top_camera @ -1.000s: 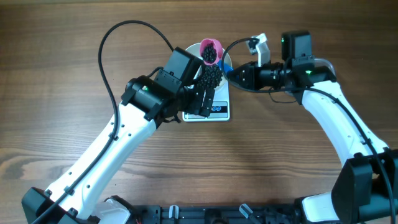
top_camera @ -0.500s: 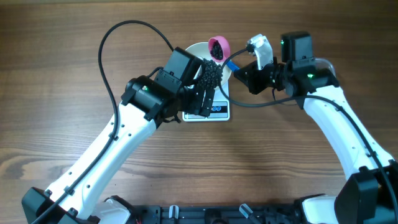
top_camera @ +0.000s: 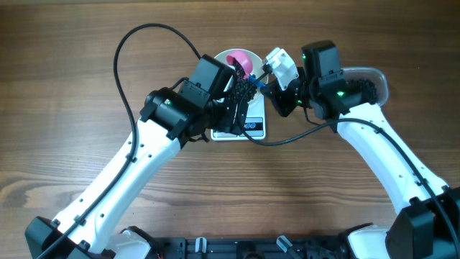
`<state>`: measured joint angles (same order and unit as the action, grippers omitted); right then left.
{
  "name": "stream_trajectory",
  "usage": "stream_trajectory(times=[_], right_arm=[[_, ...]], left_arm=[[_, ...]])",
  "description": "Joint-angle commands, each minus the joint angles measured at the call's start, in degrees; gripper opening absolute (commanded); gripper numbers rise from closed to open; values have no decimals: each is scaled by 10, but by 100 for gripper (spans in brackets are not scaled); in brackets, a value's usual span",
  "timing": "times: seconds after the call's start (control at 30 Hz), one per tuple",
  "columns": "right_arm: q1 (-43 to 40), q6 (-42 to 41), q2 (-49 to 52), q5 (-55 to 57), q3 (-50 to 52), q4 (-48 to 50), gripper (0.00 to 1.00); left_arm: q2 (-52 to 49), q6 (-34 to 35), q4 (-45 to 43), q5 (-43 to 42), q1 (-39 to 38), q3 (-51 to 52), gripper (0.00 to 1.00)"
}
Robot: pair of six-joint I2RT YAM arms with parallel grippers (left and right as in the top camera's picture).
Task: Scoop item into bowl and weigh 150g on scale
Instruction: 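Tilt scoop over white bowl to pour beans with right gripper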
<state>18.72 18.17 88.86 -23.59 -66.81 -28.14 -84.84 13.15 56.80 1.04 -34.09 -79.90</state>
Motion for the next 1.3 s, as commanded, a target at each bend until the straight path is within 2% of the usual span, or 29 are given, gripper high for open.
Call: stream_trajectory(times=[0.0, 0.2, 0.3, 0.77, 1.13, 1.27], right_arm=[[2, 13, -14, 13, -5, 2, 4], [2, 14, -14, 42, -5, 3, 4], [2, 43, -14, 50, -5, 5, 4], [2, 42, -13, 50, -5, 43, 4], [2, 40, -10, 41, -5, 16, 4], [2, -37, -14, 41, -5, 50, 4]], left_arm=[[8, -7, 0, 5, -2, -9, 100], [8, -7, 0, 5, -2, -9, 100], [8, -7, 0, 5, -2, -9, 100], [8, -7, 0, 5, -2, -9, 100], [8, -7, 0, 5, -2, -9, 100], [8, -7, 0, 5, -2, -9, 100]])
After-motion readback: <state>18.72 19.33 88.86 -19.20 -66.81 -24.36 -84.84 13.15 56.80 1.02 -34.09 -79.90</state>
